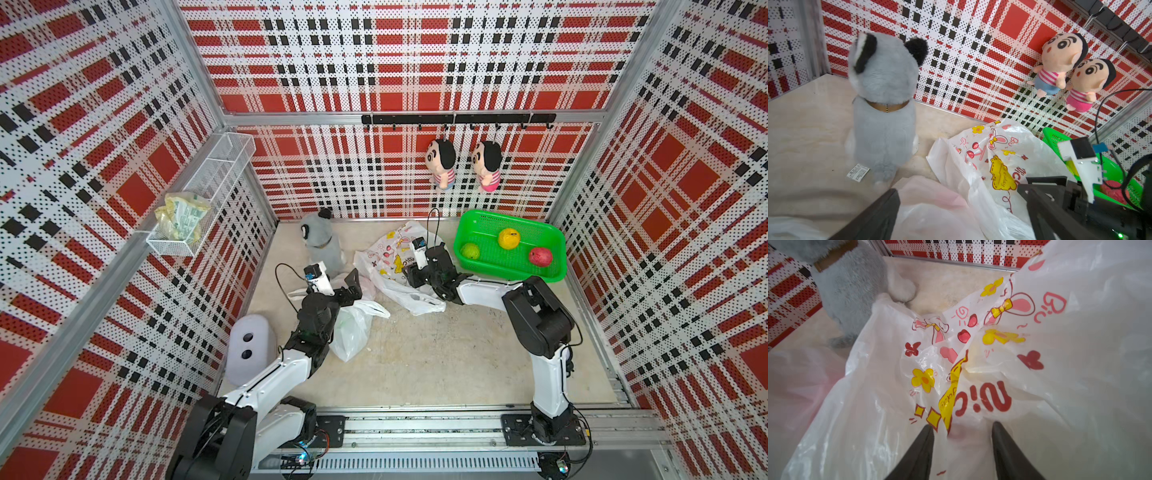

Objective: Untie the knot of a plastic bag & take out the apple
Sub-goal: Adjust the plastic bag at the center of the board.

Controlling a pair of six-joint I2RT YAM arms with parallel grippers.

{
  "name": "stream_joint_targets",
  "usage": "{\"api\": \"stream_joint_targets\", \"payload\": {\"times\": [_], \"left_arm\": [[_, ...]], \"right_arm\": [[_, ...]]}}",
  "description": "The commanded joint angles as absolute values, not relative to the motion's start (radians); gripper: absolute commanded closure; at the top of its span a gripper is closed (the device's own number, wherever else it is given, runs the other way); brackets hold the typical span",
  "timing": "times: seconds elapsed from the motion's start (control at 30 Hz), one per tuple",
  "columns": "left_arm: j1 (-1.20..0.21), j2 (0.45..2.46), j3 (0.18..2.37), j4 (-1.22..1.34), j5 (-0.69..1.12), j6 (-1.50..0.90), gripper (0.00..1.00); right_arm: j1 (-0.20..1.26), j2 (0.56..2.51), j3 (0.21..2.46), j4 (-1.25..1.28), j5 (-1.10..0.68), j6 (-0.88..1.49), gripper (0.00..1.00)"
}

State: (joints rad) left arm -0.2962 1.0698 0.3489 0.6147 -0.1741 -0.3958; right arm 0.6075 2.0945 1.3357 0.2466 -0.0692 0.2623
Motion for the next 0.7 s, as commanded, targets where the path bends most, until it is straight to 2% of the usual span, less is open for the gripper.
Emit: {"api": "stream_joint_targets", "payload": {"times": [0.0,0.1,0.2,0.27,0.37,0.5,0.6,0.67], "left_arm": [[-0.293,1.03,0.319,0.656,-0.194,-0.424,0.02],[-0.294,0.993,0.297,0.623,-0.19,-0.438,0.02],[-0.293,0.941,0.284,0.562,-0.22,-0.43,0.02],[-0.294,0.937,0.279,0.537,-0.231,-0.422,0.02],[-0.3,0.978,0.294,0.495,-0.215,-0.421,0.02],[-0.342,1.024,0.28,0.483,-0.248,-0.43,0.01],[-0.393,1.092,0.279,0.48,-0.273,-0.422,0.1],[-0.416,1.151,0.289,0.484,-0.241,-0.421,0.2]], "right_arm": [[0.608,2.204,1.473,0.199,0.002,0.295,0.52],[0.589,2.293,1.646,0.077,0.046,0.294,0.47],[0.589,2.253,1.72,-0.014,0.055,0.277,0.43],[0.597,2.144,1.645,0.034,0.047,0.265,0.34],[0.616,1.998,1.545,0.037,0.136,0.209,0.22],[0.634,1.805,1.373,0.078,0.151,0.141,0.14],[0.652,1.671,1.231,0.14,0.085,0.116,0.12],[0.674,1.6,1.148,0.176,0.041,0.102,0.11]]}}
